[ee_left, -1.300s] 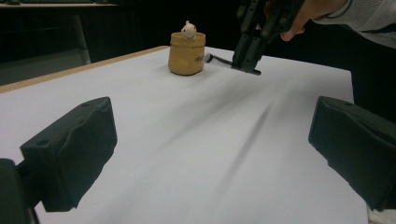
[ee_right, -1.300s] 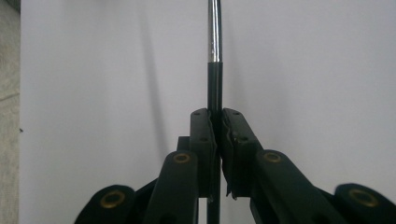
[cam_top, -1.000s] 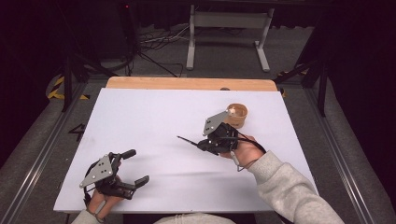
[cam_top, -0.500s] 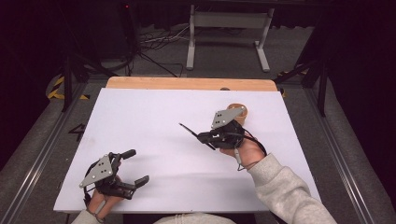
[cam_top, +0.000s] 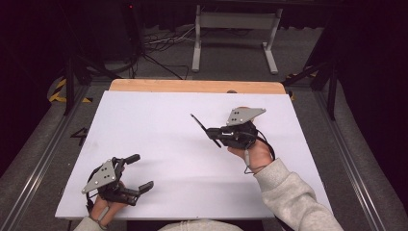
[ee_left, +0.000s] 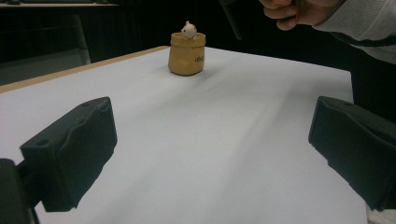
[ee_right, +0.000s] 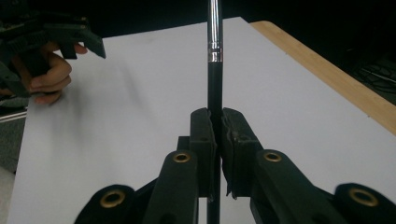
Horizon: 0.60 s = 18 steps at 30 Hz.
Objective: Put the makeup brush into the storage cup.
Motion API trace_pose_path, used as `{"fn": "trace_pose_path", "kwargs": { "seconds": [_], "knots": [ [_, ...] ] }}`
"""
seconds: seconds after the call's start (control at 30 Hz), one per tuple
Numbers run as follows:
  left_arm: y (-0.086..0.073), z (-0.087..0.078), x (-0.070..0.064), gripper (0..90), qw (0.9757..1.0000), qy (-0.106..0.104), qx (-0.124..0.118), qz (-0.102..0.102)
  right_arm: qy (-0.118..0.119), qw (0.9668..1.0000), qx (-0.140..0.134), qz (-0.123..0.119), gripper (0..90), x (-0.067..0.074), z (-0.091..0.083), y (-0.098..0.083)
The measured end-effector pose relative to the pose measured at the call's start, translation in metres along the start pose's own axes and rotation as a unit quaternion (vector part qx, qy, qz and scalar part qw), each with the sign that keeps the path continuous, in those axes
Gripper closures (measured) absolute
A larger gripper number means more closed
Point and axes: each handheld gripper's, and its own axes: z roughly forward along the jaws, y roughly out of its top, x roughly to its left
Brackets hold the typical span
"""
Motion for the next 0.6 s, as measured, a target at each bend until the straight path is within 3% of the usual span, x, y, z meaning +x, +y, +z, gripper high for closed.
{"fn": "trace_pose_path", "kwargs": {
  "seconds": [0.27,0.6],
  "knots": [
    [0.0,0.0,0.0,1.8,1.0,0.0,0.0,0.001,-0.036,0.9981,-0.047,0.016,84.2,-0.007,-0.007,-0.005],
    [0.0,0.0,0.0,1.8,1.0,-0.001,0.001,0.0,-0.087,0.99,-0.095,0.059,84.2,-0.025,-0.012,-0.015]
  ]
}}
